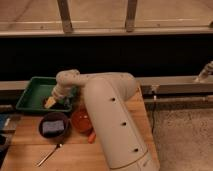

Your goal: Place grapes in table surface

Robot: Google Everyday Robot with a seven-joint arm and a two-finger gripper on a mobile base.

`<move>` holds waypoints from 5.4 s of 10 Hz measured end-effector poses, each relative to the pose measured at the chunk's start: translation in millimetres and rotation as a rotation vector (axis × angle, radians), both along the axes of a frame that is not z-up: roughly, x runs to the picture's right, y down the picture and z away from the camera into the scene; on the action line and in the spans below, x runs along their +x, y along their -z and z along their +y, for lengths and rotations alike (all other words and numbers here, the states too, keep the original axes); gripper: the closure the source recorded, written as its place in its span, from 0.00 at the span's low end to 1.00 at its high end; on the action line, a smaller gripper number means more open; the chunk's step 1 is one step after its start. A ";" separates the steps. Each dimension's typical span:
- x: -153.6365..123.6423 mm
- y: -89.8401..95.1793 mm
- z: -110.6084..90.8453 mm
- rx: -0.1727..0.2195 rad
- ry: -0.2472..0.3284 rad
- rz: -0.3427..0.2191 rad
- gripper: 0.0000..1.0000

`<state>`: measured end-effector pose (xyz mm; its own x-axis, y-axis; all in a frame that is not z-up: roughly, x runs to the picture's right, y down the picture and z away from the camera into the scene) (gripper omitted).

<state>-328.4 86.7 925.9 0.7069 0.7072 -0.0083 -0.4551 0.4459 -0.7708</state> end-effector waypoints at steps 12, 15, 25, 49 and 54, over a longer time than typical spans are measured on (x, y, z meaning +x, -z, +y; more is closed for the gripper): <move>-14.4 65.7 -88.3 0.132 0.005 -0.130 1.00; 2.7 97.0 -111.9 0.143 0.050 -0.130 1.00; 207.0 175.1 -29.4 0.024 -0.049 0.105 1.00; 418.6 136.6 45.3 -0.203 -0.402 0.447 0.47; 372.7 105.2 39.3 -0.250 -0.408 0.425 0.20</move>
